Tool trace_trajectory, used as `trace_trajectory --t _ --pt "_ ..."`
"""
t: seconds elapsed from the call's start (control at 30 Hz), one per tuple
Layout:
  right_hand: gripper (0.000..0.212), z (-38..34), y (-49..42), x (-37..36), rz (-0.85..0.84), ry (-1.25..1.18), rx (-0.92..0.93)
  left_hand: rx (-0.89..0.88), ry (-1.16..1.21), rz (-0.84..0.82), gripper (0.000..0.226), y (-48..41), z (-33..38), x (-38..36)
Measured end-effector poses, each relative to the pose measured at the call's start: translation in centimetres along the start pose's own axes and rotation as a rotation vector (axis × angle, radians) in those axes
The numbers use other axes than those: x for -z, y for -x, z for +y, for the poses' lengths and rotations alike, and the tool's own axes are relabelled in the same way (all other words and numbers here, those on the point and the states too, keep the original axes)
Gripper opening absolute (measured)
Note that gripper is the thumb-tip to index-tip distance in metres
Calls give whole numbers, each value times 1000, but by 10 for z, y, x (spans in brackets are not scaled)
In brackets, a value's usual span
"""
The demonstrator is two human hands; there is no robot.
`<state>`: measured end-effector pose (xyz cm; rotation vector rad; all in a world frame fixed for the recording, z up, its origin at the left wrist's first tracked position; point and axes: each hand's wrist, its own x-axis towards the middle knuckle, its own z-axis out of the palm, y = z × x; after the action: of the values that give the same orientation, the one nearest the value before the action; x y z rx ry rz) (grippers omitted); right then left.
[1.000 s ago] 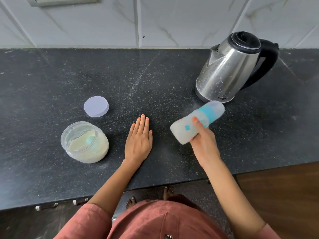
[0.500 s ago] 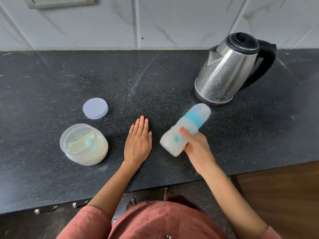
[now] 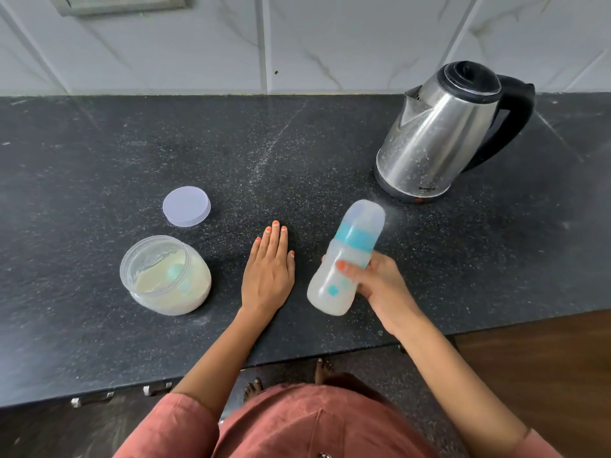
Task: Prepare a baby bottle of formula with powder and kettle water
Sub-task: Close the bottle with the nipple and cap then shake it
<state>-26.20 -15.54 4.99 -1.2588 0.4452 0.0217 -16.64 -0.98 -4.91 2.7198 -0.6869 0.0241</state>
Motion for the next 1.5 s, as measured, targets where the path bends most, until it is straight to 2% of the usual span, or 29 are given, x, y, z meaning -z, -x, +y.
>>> trace_trajectory --t 0.1,0.13,0.17,0.23,0.3,0.33,0.43,0.5,0.53,0.67,0.7,0.83,0.87,0.9,1.03,1.1,1.2,1.23,1.3,1.4,1.43,1.5 --pt "26 -8 -14 -1 188 -424 59 1 -10 3 51 2 -1 0" --pt "22 -7 -15 -1 202 -453 64 4 -9 3 51 3 -1 -1" --pt "23 -6 -13 -3 171 -404 44 7 -8 2 51 4 -1 -1" --pt "31 -2 -4 -3 21 -121 -26 8 -14 1 51 4 -2 -1" --pt "30 -1 4 -1 -97 102 -43 4 -14 2 51 2 -3 -1" --pt "29 -2 3 2 -87 75 -22 2 -9 2 51 1 -3 -1" --pt "29 -10 -9 5 127 -350 27 -3 0 -3 50 1 -1 -1" --pt "23 -8 -14 4 218 -458 79 -1 -3 -2 50 3 -1 -2" --pt "23 -6 -12 1 193 -407 81 4 -5 -4 50 4 -2 -2" --pt "31 5 5 -7 -28 98 5 5 -8 3 51 2 -4 -2" --pt "30 4 4 -6 -21 94 12 0 -7 3 51 1 -4 -1" --pt "26 -9 -13 1 193 -421 73 -6 -6 -4 50 1 -1 -2" --pt "23 -9 -15 1 210 -461 90 -3 -10 -4 51 2 -1 -2" --pt "22 -8 -13 -2 194 -423 91 1 -12 -5 51 3 -2 -2" --pt "25 1 4 -9 -11 50 -22 6 -11 -1 51 2 -3 -2" --pt "21 0 3 -7 -11 -19 -10 -1 -7 -3 51 0 -2 -2" --pt "24 -10 -10 -4 179 -430 61 -3 -7 -1 50 0 0 -1" --pt "22 -10 -13 -4 231 -501 83 -1 -7 1 50 1 -1 -1" --pt "22 -5 -10 -8 228 -447 68 7 -8 -2 50 4 -3 -2" --pt "28 6 7 -12 50 -49 -42 10 -12 0 51 4 -4 -2" --pt "27 6 10 -10 15 17 -51 9 -7 3 50 3 -3 -2" --pt "24 1 5 -5 58 -105 0 3 1 5 50 1 -1 -1"
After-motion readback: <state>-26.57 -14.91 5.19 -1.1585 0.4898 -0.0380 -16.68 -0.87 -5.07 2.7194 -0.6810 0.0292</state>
